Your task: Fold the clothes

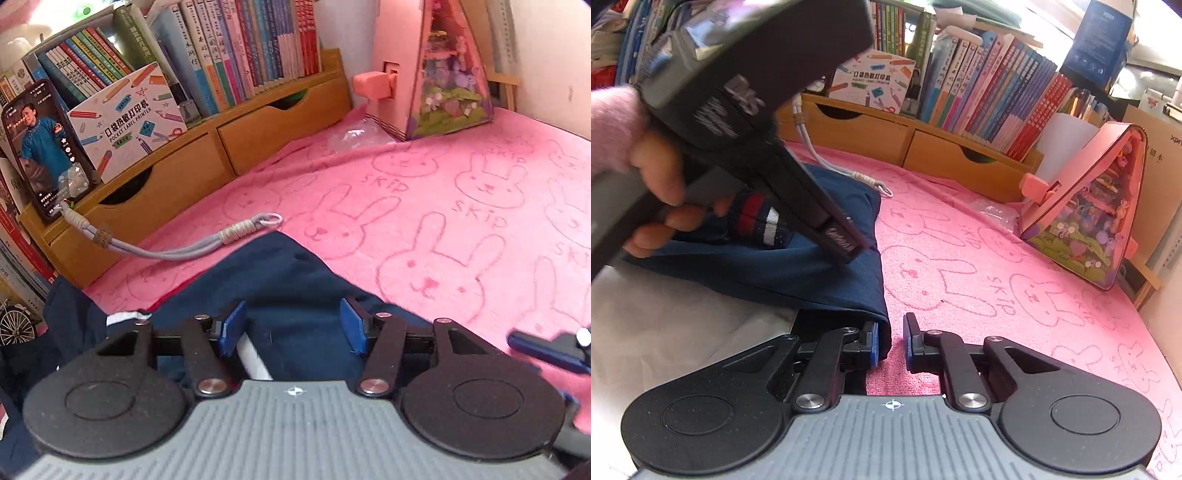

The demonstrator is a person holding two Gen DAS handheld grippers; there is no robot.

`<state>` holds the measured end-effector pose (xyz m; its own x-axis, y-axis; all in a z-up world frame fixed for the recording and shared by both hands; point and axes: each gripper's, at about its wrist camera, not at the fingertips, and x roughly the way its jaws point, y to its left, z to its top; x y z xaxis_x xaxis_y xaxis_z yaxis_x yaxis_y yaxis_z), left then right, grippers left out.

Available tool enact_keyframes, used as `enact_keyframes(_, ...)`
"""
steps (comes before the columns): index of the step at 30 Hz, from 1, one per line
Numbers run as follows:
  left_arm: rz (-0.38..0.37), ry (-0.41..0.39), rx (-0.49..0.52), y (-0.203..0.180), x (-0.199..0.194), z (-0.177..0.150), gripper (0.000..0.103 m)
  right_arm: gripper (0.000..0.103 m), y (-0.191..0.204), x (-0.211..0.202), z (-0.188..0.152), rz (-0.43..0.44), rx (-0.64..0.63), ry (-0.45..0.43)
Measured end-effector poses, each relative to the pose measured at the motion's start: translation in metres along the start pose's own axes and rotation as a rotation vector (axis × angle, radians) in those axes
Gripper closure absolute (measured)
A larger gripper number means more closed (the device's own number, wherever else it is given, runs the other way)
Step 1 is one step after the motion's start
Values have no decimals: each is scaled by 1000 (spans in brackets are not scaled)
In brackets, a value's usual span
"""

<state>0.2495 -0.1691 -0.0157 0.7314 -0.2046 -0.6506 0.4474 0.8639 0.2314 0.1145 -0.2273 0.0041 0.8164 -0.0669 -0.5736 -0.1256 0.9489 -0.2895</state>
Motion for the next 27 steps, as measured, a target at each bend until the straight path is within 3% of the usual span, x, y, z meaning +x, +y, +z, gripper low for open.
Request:
enact_keyframes(4, 1, 28, -153, 15, 8, 8, 39, 87, -8, -2, -2, 45, 39, 4)
enact_keyframes(7, -35, -3, -168, 22, -20, -3, 41, 82, -26, -15, -10, 108, 60, 28)
enact_keyframes(8, -50, -23, -176, 26, -35, -10, 41, 78, -33, -19, -14, 124, 61, 43)
enact_keyframes(10, -71, -75, -200, 35, -69, -26, 35, 49, -49, -29, -25, 169, 90, 50)
enact_keyframes(12, -51, -138, -236, 48, -108, -50, 23, 43, -65, -41, -34, 188, 138, 41)
enact_keyframes(14, 24, -172, -263, 64, -141, -78, 23, 42, -76, -53, -40, 188, 176, 24)
enact_keyframes(17, 243, -197, -266, 89, -183, -114, 22, 38, -78, -69, -31, 158, 168, -29)
enact_keyframes(19, 398, -178, -270, 113, -203, -140, 15, 31, -75, -77, -19, 144, 140, -69)
enact_keyframes(21, 505, -134, -316, 143, -216, -164, 8, 26, -69, -85, -9, 143, 106, -101)
enact_keyframes(23, 570, -81, -384, 169, -222, -183, 8, 22, -61, -93, 1, 149, 76, -131)
enact_keyframes(27, 624, 52, -483, 201, -214, -217, 8, 16, -43, -105, 15, 172, 41, -161)
